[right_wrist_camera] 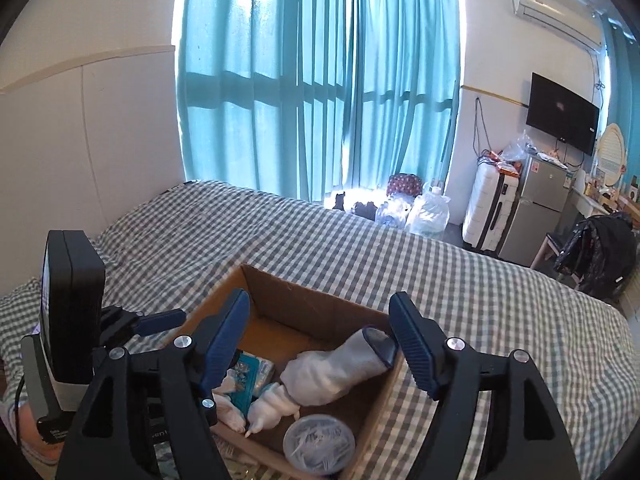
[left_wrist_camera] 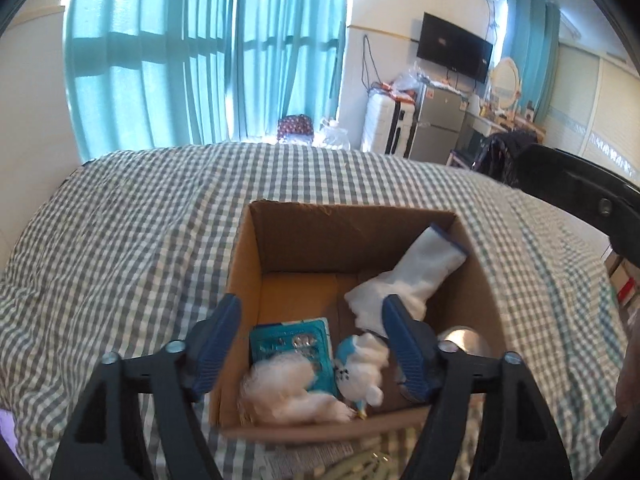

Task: Organize objects
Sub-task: 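Carry cloth and glove over the box and release both inside, then grasp the pale green clip with the right tool while the left tool grasps the white cream tube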

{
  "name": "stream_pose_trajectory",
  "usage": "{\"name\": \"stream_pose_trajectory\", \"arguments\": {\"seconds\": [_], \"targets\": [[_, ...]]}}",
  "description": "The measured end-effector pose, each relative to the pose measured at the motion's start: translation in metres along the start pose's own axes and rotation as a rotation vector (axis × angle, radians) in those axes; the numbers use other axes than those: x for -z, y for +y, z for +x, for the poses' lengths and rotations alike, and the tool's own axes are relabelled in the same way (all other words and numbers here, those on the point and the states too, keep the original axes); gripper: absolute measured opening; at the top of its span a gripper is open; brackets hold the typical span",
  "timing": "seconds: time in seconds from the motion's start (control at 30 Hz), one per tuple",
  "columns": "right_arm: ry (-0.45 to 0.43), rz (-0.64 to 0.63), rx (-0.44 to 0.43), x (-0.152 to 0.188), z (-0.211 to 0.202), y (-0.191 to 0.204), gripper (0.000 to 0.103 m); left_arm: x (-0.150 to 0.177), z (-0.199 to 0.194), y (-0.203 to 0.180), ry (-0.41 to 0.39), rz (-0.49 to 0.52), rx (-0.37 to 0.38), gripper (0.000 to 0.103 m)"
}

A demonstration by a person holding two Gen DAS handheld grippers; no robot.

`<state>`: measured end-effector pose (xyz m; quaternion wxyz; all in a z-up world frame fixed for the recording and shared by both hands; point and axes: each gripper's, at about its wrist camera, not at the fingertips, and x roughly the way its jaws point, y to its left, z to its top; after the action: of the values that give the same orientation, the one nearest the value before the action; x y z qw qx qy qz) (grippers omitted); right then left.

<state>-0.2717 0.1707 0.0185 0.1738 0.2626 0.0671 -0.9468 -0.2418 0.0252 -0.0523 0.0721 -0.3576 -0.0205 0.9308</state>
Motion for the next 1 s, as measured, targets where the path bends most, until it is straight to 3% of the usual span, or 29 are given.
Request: {"name": "stream_pose_trajectory", "arguments": {"seconds": [0.33,0.57,0.77,0.9,1.0], "targets": [[-0.013,-0.016,0.053,0.005,-0.094,0.02,0.079,0.009,-0.083,0.01,-0.088,0.012,-0.045,0.094],[0.02,-0.007,0.072,0.038,-0.128,0.038,0.086,0.041,-0.122,0.039,-0.131,0.01,-0.104,0.1],[0.091,0.037,0.089,0.083,-0.111,0.055,0.088,0.081,-0.113,0.064,-0.096,-0.013,-0.138,0.102],[0.158,0.036,0.161,0.121,-0.075,0.069,0.088,0.108,-0.088,0.073,-0.038,-0.023,-0.137,0.102],[0.24,0.052,0.147,0.147,-0.042,0.077,0.088,0.127,-0.068,0.079,-0.007,-0.037,-0.165,0.102]]}}
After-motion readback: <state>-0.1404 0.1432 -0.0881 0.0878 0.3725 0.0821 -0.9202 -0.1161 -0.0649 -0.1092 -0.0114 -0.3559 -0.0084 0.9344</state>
